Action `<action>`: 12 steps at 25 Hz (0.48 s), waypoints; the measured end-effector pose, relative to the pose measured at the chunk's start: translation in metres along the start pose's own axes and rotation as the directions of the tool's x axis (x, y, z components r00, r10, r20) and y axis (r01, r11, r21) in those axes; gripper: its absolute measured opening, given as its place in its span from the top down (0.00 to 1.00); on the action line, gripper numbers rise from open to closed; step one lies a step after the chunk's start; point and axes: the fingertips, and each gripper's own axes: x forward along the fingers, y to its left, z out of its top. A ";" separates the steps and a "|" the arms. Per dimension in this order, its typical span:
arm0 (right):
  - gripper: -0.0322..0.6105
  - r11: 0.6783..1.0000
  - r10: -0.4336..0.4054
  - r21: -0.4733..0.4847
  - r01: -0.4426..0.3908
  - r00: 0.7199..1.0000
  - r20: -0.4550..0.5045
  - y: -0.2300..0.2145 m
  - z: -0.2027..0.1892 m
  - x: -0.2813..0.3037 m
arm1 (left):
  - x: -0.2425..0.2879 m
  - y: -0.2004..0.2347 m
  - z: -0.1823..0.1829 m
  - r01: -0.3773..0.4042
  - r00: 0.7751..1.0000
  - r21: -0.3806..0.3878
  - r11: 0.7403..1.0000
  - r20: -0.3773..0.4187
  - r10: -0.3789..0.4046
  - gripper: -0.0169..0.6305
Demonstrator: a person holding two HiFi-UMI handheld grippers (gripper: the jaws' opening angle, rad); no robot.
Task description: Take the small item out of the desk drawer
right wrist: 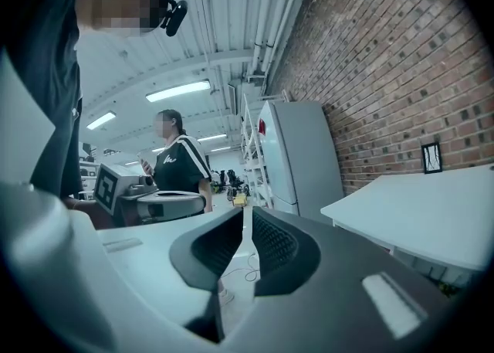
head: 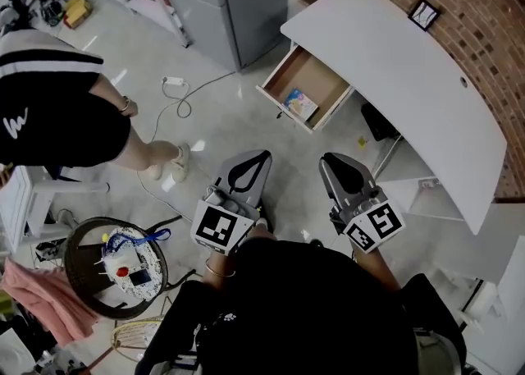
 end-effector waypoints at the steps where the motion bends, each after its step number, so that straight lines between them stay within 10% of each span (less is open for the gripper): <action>1: 0.90 1.000 -0.006 -0.001 0.006 1.000 -0.002 0.000 0.001 0.005 | 0.000 0.005 0.000 0.005 1.000 0.002 1.000 0.000 -0.005 0.99; 12: 0.89 0.996 -0.091 0.000 0.091 0.996 -0.014 0.002 0.004 0.052 | 0.002 0.062 -0.001 0.071 0.997 -0.005 0.997 0.003 -0.071 0.99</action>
